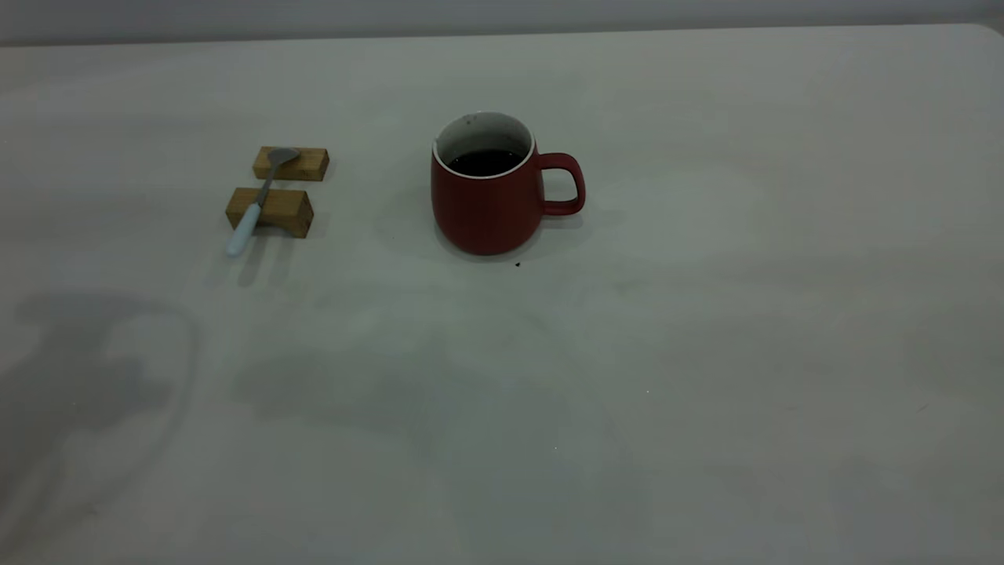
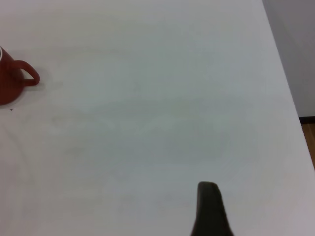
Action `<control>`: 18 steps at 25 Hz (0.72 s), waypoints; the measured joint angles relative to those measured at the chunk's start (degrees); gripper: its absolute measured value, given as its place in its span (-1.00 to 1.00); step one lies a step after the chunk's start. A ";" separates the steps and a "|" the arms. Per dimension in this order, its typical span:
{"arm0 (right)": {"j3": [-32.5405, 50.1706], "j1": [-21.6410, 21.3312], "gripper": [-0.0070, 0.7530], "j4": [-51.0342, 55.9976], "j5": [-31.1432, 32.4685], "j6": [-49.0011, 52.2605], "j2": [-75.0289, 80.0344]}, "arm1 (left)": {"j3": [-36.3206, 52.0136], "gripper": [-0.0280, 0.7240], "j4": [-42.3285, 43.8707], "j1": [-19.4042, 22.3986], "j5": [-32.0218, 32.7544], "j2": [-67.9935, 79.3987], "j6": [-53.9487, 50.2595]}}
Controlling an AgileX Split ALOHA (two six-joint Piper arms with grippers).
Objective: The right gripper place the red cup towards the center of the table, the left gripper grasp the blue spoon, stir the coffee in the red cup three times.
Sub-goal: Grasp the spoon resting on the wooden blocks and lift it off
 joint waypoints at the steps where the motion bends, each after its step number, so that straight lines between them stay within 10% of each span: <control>1: 0.00 0.00 0.52 0.00 0.00 0.00 0.00 | -1.69 0.48 0.00 0.00 -1.33 3.33 0.00; 18: 0.00 0.00 0.52 0.00 0.00 0.00 0.00 | -26.34 0.48 -0.27 -7.71 -4.20 39.25 -6.47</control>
